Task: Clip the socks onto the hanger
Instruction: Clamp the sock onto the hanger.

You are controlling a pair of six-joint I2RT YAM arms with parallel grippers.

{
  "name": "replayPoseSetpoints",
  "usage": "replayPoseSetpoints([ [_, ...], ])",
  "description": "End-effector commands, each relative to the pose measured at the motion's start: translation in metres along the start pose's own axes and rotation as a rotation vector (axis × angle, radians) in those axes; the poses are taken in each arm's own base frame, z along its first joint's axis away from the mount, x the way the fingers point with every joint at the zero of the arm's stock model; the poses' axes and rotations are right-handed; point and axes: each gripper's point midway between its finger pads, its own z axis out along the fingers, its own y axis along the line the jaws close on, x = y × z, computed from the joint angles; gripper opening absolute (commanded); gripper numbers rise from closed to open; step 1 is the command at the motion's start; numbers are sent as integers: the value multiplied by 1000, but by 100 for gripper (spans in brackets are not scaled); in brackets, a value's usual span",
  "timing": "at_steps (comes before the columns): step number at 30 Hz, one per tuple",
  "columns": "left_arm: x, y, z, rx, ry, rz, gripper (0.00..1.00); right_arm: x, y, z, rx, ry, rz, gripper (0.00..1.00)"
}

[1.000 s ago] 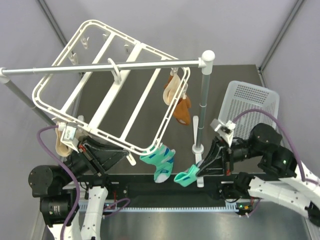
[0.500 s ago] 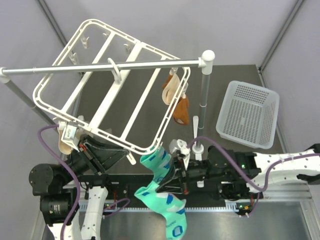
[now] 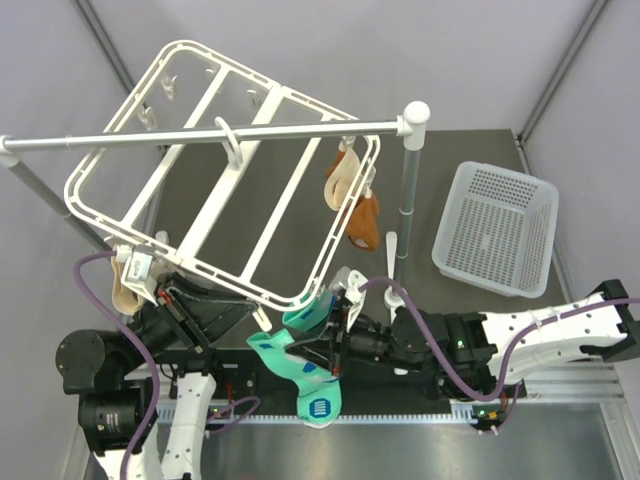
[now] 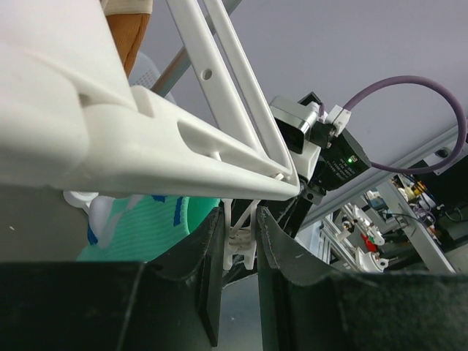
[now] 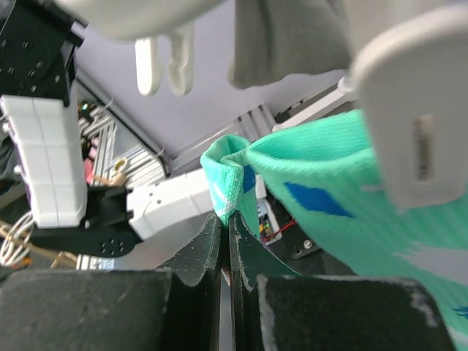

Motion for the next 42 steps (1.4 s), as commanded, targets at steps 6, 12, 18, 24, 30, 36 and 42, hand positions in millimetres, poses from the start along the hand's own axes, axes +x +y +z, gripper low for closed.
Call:
replayPoseSetpoints([
  [6,-4,-4,0,-2,-13,29,0,-65,14,3,26,-194,57,0],
  [12,-3,-3,0,-4,-14,26,0,-71,22,9,9,-192,31,0],
  [18,-6,-9,-1,2,-19,42,0,-65,22,10,3,-166,21,0],
  [24,-11,-15,0,6,-22,52,0,-54,26,6,-41,-133,1,0],
  [30,-7,-8,0,-5,-17,44,0,-55,26,4,-49,-134,-9,0],
  [36,-7,-5,0,-13,-15,42,0,-56,28,1,-61,-138,-7,0],
  [42,-5,-4,0,-16,-10,40,0,-61,29,-3,-70,-153,-5,0],
])
